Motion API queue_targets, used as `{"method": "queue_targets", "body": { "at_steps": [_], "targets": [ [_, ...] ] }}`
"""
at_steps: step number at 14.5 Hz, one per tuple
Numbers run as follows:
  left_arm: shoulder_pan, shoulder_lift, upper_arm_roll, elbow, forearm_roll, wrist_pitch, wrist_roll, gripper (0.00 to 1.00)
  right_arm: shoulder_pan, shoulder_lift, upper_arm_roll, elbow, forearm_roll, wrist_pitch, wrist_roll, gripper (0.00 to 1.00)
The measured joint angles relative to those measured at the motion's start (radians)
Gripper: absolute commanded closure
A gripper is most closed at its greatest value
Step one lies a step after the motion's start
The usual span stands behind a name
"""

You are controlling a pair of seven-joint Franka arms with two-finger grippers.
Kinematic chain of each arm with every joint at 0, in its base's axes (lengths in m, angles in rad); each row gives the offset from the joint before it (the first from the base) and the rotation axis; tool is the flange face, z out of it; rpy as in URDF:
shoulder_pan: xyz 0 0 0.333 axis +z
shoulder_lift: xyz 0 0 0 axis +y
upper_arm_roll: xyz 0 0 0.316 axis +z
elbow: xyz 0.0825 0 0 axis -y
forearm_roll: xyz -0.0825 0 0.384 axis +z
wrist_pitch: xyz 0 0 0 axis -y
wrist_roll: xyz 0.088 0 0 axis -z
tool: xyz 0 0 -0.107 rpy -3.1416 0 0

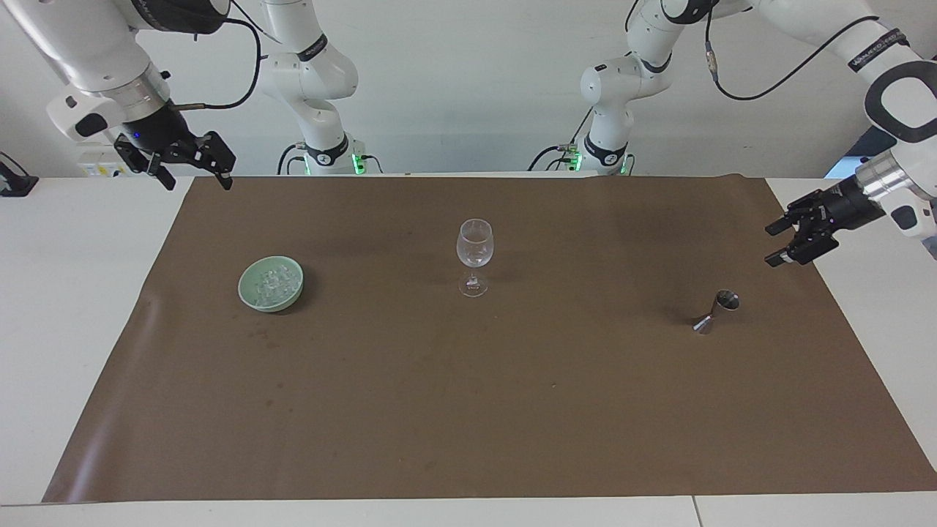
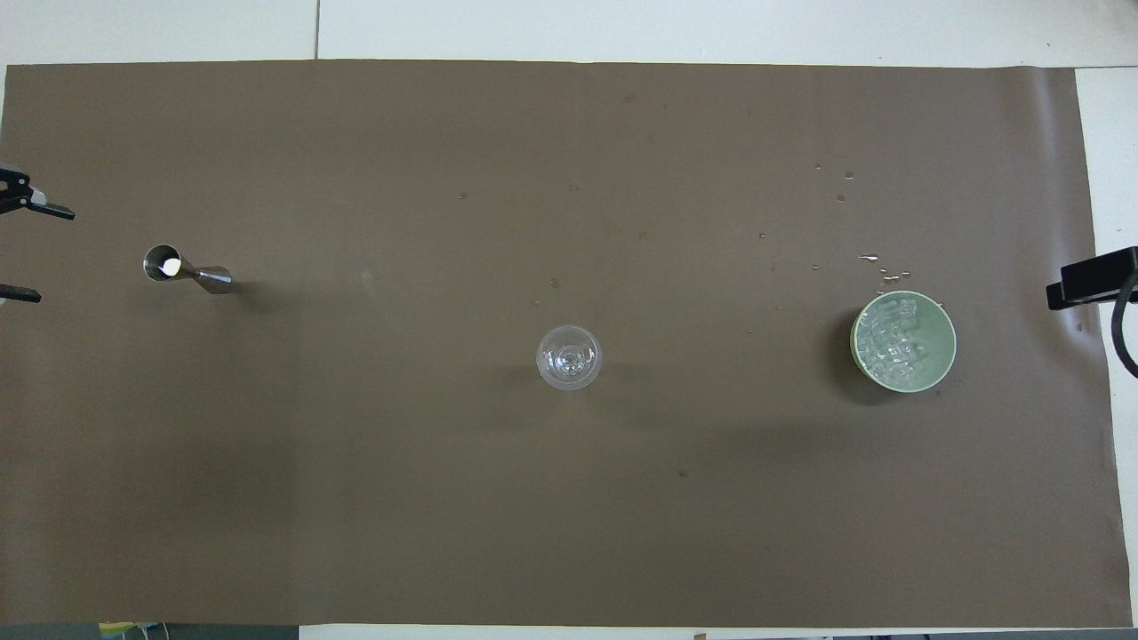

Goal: Pour wine and add ice with both arms
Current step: 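Open the left gripper and close it around the small silver cup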

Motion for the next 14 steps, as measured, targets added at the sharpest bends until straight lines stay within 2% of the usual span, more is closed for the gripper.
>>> {"method": "queue_targets", "body": {
  "at_steps": [8,11,14],
  "targets": [
    [0.099,0.208,0.023,0.004,-0.208,-0.001,-0.049,0.00,0.000,0.000,0.000,0.000,0.000,0.000,0.000,0.00],
    [0.100,0.244,0.024,-0.013,-0.251,0.082,-0.157,0.00,0.000,0.000,0.000,0.000,0.000,0.000,0.000,0.00],
    [0.100,0.242,0.023,-0.103,-0.316,0.166,-0.174,0.00,0.000,0.000,0.000,0.000,0.000,0.000,0.000,0.00]
  ]
}}
